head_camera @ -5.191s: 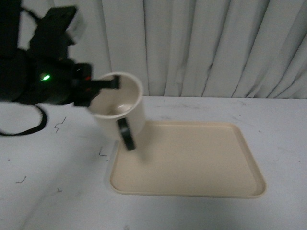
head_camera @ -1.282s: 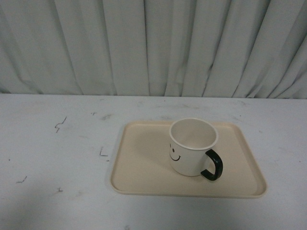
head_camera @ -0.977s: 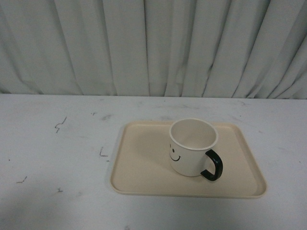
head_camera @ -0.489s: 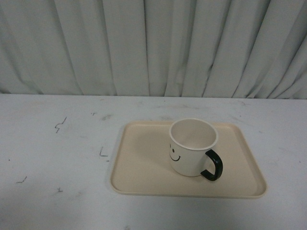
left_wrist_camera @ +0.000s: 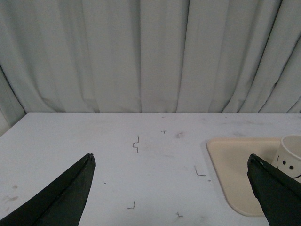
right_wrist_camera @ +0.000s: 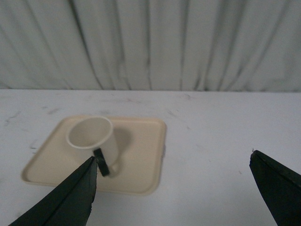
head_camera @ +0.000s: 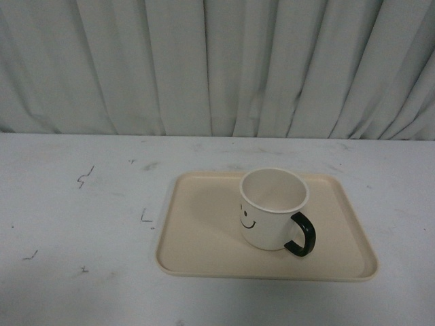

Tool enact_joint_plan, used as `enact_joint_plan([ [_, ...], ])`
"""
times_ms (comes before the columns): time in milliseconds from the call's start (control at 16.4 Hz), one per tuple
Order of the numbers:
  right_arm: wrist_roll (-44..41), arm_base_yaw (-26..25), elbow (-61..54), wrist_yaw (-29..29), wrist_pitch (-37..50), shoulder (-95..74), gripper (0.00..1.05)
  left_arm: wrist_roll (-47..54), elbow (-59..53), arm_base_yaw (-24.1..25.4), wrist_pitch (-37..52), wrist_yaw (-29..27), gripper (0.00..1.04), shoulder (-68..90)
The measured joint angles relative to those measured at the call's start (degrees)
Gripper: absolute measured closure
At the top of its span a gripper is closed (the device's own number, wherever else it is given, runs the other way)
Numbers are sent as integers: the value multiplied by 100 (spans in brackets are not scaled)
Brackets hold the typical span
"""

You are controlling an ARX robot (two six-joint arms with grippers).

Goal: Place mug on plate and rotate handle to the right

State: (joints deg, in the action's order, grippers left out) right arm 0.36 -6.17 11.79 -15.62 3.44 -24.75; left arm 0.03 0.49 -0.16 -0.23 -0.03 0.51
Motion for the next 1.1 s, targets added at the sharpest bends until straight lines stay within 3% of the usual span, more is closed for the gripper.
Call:
enact_joint_plan([
  [183, -350, 343, 1622, -492, -551, -2302, 6, 0, 0, 0, 0, 2, 7, 0],
  [244, -507, 564, 2068, -490, -1021, -2942, 6, 0, 0, 0, 4, 2, 7, 0],
  [427, -833, 1049, 3045, -514, -1294, -4240, 6, 0, 0, 0, 2, 2, 7, 0],
  [794, -1255, 1648, 4990, -348, -2166, -6876, 6, 0, 0, 0, 2, 2, 7, 0],
  [1099, -1266, 1788, 5628, 127, -2184, -8107, 6, 0, 0, 0, 0, 2, 7, 0],
])
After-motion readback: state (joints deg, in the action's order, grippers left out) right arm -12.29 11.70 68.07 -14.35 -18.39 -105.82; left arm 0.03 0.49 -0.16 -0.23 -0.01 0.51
